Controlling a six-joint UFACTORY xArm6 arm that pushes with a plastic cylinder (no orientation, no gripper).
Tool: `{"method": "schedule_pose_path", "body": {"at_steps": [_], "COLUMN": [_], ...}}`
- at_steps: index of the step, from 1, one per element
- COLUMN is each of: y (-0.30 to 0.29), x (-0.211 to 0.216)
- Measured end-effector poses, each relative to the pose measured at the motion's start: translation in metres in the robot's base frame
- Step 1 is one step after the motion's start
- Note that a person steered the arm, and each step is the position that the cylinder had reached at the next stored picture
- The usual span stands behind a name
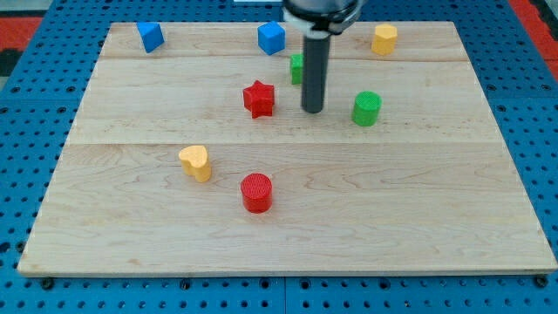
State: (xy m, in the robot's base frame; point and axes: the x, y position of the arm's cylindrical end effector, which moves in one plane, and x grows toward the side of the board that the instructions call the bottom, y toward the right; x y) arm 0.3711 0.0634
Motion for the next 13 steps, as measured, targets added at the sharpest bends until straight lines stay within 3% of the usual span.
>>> {"method": "schedule_pose_path", "body": {"at_steps": [1, 2, 3, 6, 10, 11, 13], "y": [0.056, 0.057, 0.102, 0.053, 0.043, 0.042, 0.051], "x": [0.029, 0.030, 0.041, 0.076, 0.076, 0.073, -0.033]}}
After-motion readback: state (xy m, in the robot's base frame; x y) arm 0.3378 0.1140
